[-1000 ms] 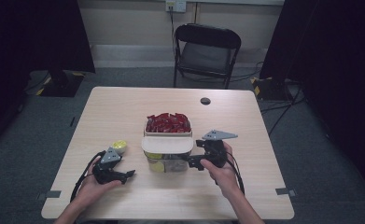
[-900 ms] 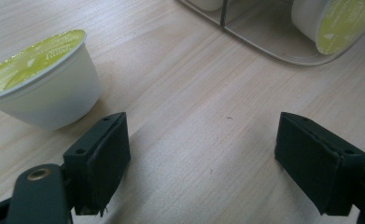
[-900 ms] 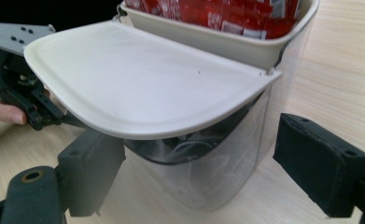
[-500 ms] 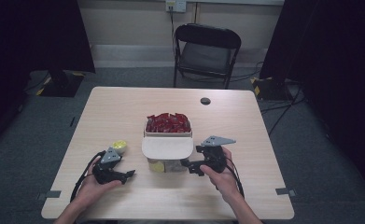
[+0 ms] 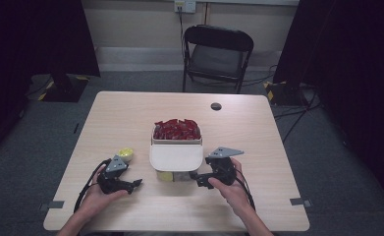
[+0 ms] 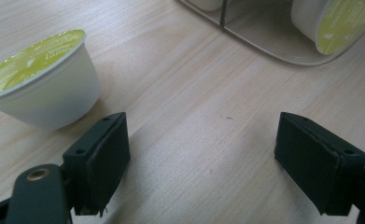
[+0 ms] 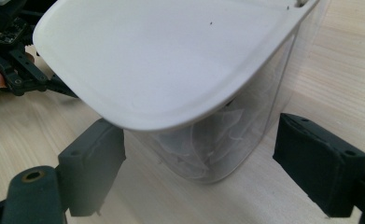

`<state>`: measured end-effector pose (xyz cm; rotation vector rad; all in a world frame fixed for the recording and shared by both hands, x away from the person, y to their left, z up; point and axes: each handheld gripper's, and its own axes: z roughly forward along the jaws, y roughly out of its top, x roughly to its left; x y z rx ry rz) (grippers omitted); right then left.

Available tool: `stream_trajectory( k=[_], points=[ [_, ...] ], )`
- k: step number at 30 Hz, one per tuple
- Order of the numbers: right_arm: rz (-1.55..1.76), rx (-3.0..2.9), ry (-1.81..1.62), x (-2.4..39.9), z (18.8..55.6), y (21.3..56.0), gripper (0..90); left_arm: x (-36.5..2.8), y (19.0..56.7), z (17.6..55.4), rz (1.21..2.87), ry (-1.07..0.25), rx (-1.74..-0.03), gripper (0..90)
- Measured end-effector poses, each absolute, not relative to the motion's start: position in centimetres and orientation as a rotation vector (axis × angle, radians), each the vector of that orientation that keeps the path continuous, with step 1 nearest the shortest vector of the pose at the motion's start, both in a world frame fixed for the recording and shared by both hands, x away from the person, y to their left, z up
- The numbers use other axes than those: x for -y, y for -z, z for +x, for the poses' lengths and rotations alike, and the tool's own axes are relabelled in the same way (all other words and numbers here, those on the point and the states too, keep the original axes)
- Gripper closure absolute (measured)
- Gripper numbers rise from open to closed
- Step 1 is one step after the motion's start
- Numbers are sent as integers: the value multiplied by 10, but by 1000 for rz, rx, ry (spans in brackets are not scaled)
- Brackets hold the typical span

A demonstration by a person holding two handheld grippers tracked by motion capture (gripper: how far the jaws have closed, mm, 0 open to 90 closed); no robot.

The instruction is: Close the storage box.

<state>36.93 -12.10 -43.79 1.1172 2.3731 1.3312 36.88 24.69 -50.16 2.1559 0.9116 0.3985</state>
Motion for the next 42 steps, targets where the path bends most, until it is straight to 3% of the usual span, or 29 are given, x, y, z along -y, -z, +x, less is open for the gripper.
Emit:
stream_trajectory(
  k=[18,32,42],
  points=[
    [1178,-2300,-1318,151,362,435,159,-247,501,369,2162,-399,-913,168],
    [1297,-2169,-1243,204,365,436,156,-247,502,370,2159,-399,-913,166],
    [1407,-2108,-1149,230,375,454,151,-248,501,371,2159,-408,-912,165]
  ],
)
